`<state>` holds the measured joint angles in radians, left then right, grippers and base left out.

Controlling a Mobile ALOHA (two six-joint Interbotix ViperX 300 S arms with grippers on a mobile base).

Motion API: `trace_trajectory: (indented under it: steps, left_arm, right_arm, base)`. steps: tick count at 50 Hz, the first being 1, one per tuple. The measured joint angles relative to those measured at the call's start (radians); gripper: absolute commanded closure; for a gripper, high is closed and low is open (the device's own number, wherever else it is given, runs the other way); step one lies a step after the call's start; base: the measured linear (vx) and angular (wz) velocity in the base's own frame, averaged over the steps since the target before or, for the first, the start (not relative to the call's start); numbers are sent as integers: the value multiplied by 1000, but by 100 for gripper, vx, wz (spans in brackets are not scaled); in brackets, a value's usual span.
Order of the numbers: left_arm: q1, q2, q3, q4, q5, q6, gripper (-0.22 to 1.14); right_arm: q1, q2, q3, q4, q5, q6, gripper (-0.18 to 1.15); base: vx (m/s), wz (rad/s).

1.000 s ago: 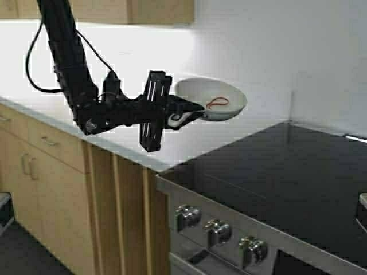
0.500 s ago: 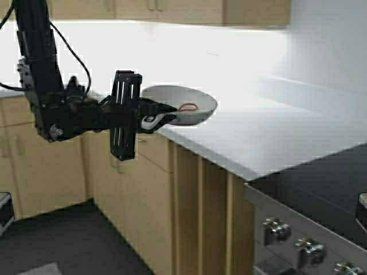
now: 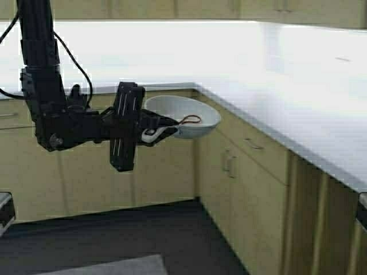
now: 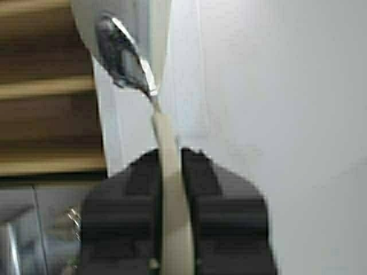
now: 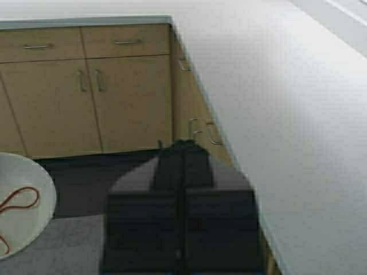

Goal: Wash the pan

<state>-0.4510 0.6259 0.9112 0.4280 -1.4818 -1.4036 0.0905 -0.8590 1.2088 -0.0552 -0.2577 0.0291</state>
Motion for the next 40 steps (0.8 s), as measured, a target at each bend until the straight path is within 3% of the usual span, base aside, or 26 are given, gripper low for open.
trace_trajectory:
  steps: [40]
  left_arm:
    - [6,21,-87,0,0,-31,89]
  right_arm:
    - [17,8,15,0,-25,5,91]
  base:
    - [13,73]
